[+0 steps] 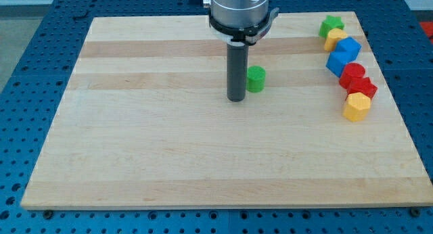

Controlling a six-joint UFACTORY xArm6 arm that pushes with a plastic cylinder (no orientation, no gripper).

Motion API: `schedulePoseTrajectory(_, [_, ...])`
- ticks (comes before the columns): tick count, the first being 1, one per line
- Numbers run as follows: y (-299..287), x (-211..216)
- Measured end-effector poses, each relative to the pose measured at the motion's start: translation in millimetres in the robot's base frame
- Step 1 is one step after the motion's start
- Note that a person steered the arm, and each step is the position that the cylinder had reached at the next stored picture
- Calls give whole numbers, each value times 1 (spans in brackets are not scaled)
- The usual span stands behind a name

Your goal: Move green circle slightly down

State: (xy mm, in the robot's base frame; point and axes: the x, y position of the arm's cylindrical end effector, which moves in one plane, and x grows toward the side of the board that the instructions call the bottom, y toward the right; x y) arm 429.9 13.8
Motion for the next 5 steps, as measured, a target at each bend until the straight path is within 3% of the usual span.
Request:
schedulePoseTrajectory(3, [22,-71])
schedulePoseTrajectory(4, [49,-68])
schedulePoseTrajectory(5, [52,-37])
